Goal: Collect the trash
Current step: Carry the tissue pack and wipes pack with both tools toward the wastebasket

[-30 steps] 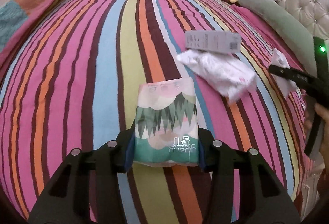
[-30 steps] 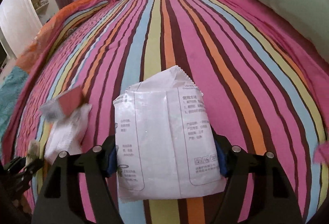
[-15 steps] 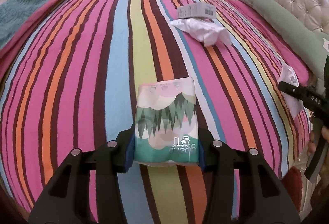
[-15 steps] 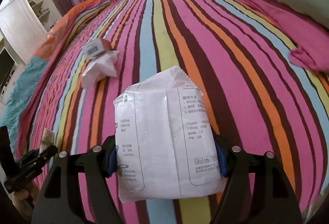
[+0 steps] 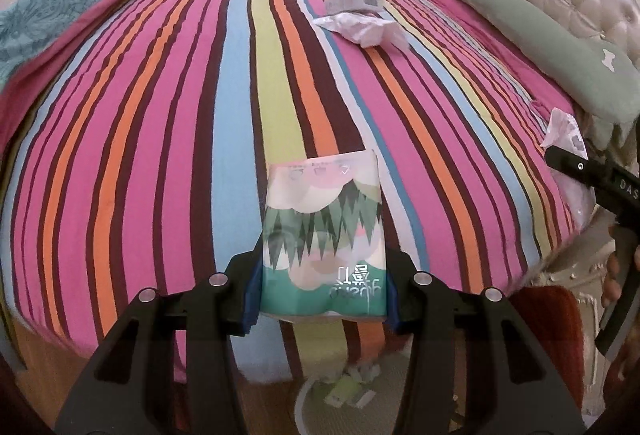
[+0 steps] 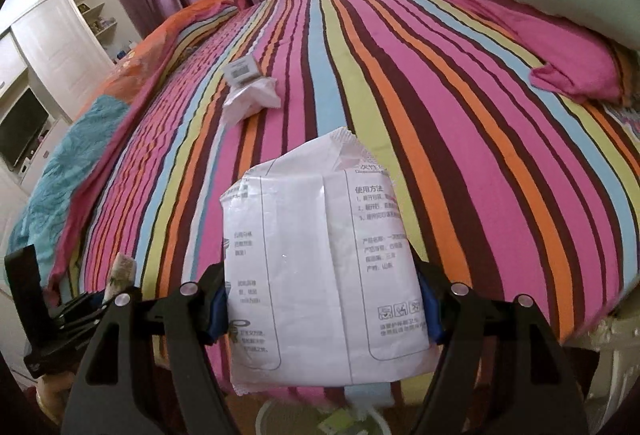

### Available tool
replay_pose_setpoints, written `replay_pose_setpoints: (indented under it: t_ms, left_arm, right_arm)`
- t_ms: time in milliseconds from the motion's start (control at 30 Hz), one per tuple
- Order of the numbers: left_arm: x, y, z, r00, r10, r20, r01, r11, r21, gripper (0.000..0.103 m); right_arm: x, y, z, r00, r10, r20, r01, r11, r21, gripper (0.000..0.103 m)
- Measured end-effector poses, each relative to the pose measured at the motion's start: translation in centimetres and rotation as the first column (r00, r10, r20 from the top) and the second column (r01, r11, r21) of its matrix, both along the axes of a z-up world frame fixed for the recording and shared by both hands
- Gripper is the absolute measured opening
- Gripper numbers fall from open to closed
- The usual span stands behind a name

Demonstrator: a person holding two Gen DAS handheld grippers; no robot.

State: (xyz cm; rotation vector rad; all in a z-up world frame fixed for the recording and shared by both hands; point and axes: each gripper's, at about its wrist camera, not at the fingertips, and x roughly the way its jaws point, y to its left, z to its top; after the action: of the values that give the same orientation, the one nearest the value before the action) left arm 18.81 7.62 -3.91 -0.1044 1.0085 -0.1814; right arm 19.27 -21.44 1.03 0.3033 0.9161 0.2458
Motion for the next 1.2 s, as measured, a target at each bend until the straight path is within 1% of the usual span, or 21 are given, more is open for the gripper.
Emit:
replay_pose_setpoints:
  t_ms: [133,367,433,533,733,867,1033,1200]
  left_arm:
    - [-2.3,-0.5,0.0,1.000,-0.016,-0.001,0.016,1.000,0.003,0.046]
    - [-7.3,-1.9,-0.3,0.999,-0.049,-0.009,0.049,0.999,0.010,0.046]
    - [-8.8,-2.2,-0.8,0.998,-0.053,-0.027,0.054,0.999,0.006,0.046]
    - [-10.8,-2.7,-1.8,0.996,-0.068,-0.063,0.068,0.998,0.001,0.046]
    - [-13.3,-3.7,-3.8,0.987,-0.088,-0.132,0.089,0.996,-0.004,0.046]
    - [-13.6,-4.6,-4.4,0.981,-0.102,-0.165,0.104,0.995,0.003,0.046]
    - [-14.0,-6.2,-6.0,0.963,-0.140,-0.232,0.150,0.988,0.026,0.046]
    - [-14.0,-7.1,-8.2,0.932,-0.164,-0.324,0.187,0.981,0.043,0.046]
  right_arm:
    - [-2.9,0.1,-0.4,1.000,0.008,-0.006,-0.008,1.000,-0.001,0.068]
    - [-7.4,0.0,-1.7,0.999,0.013,-0.052,-0.012,1.000,0.022,0.068]
    - [-8.4,0.1,-2.2,0.997,0.021,-0.069,-0.019,0.999,0.026,0.068]
    - [-9.6,0.5,-3.7,0.992,0.032,-0.119,-0.027,0.999,0.043,0.068]
    - [-11.7,1.4,-6.2,0.980,0.044,-0.196,-0.034,0.998,0.055,0.068]
    - [-12.5,2.0,-7.9,0.962,0.059,-0.267,-0.043,0.997,0.063,0.068]
    - [-12.8,2.9,-9.8,0.932,0.087,-0.353,-0.067,0.995,0.069,0.068]
    - [-12.6,4.0,-12.1,0.881,0.128,-0.456,-0.104,0.992,0.078,0.068]
